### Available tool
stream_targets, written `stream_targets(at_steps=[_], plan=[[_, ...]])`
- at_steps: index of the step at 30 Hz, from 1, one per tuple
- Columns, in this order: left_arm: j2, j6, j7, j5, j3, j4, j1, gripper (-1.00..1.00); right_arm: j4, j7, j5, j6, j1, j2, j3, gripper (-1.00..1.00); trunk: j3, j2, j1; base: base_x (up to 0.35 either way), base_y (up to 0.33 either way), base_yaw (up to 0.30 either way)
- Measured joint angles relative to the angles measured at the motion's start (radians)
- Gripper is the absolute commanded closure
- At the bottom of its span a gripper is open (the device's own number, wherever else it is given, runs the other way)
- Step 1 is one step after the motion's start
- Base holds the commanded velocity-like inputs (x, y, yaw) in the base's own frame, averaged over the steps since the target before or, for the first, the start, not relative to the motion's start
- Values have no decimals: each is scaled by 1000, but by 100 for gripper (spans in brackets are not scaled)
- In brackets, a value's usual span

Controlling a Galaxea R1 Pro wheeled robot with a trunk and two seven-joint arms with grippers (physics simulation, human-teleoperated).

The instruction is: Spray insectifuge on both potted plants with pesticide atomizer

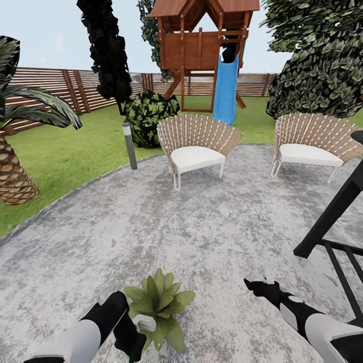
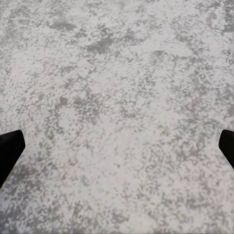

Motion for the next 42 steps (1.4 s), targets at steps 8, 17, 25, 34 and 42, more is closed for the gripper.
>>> stream_targets(at_steps=[8,17,25,34,42], plan=[[-1,0,0,0,-1,0,0,100,0,0,0,0,0,0,0,-100,-3,0,0,0,-119,32],[-2,-1,0,-1,-1,0,0,100,0,0,0,0,0,0,0,-100,-3,0,0,0,-202,0],[-2,-2,2,-2,-1,65,0,100,0,0,0,0,0,0,0,-100,-3,0,0,0,-70,0],[7,-4,4,-4,1,102,0,100,0,0,0,0,0,0,0,-100,-3,0,0,0,0,0],[34,-4,4,-96,5,79,0,100,0,-1,0,0,0,0,0,-100,-3,0,0,0,0,0]])
